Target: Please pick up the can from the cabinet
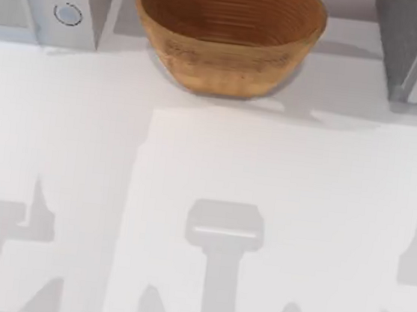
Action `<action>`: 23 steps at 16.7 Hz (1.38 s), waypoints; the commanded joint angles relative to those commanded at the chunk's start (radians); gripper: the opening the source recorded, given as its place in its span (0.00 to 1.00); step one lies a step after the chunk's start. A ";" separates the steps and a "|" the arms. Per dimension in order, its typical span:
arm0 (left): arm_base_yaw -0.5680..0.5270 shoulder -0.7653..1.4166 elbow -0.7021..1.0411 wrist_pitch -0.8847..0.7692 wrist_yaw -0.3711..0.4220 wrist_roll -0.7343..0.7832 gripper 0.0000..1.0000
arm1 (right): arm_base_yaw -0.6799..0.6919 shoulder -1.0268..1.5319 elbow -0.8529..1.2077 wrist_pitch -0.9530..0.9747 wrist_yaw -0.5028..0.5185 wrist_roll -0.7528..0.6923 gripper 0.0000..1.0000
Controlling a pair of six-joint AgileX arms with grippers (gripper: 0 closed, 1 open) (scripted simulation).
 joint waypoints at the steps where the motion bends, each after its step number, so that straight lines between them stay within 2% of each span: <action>1: 0.000 0.000 0.000 0.000 0.000 0.000 1.00 | 0.000 0.000 0.000 0.000 0.000 0.000 1.00; 5: 0.000 0.000 0.000 0.000 0.000 0.000 1.00 | 0.010 0.062 0.064 -0.020 0.008 0.000 1.00; 8: 0.000 0.000 0.000 0.000 0.000 0.000 1.00 | 0.031 0.201 0.223 -0.065 0.027 0.001 1.00; 19: 0.000 0.000 0.000 0.000 0.000 0.000 1.00 | 0.137 0.965 1.252 -0.304 0.141 0.011 1.00; 23: 0.000 0.000 0.000 0.000 0.000 0.000 1.00 | 0.167 1.192 1.563 -0.374 0.175 0.014 1.00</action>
